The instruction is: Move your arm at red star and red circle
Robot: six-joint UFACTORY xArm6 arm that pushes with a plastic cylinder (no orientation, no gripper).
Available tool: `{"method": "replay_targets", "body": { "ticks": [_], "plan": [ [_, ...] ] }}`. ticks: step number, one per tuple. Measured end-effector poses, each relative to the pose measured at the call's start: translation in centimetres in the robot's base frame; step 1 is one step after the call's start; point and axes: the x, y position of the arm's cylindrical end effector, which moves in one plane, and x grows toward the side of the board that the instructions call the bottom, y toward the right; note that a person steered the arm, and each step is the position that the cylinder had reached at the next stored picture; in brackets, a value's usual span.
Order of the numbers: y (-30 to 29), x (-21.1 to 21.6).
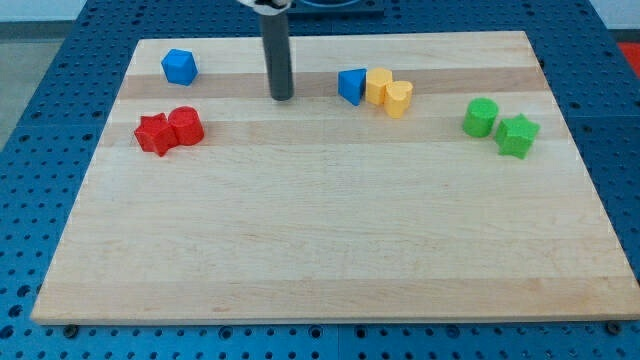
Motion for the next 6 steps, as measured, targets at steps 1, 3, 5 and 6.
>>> {"method": "replay_targets", "body": {
  "ticks": [1, 3, 5, 6],
  "plan": [
    [-3.3, -0.1],
    [-9.1, -0.1],
    [-13.8, -0.1],
    [-14.3, 0.4]
  ]
}}
